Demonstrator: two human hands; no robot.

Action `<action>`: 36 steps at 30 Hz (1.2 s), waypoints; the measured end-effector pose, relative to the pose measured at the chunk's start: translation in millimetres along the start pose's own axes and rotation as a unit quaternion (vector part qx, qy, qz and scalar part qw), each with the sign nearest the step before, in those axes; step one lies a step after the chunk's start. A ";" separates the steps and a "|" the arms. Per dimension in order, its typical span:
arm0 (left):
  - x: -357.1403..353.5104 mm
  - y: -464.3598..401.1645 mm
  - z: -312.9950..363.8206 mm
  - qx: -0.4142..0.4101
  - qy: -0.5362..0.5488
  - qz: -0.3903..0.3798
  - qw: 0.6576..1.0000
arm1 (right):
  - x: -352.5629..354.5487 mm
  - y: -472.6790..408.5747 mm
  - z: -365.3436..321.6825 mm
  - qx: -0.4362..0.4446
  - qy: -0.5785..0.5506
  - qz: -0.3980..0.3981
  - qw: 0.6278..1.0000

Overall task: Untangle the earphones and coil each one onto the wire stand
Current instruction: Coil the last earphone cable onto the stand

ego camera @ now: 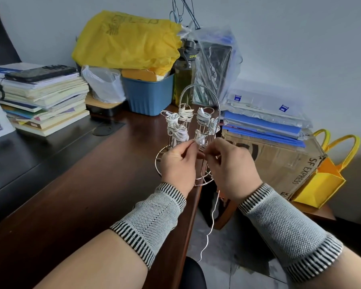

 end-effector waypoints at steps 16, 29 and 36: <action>2.3 1.6 6.7 0.001 -0.041 -0.009 0.999 | -9.3 3.9 26.5 -0.016 -0.184 -0.036 0.982; 8.2 0.6 11.2 -0.008 -0.121 -0.005 0.993 | -26.4 2.0 52.3 -0.139 -0.440 -0.032 0.887; 8.2 2.7 18.7 -0.026 -0.281 -0.051 0.958 | -31.8 2.1 56.1 -0.166 -0.479 -0.055 0.860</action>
Point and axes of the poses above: each hand's wrist, its own y-axis away from the middle knuckle, its own x-axis out of the back of the hand, z = x × y, the point moved 9 cm from there along -y, towards the middle knuckle, and after that the axes turned 5 degrees about y, right-handed, at the moved point
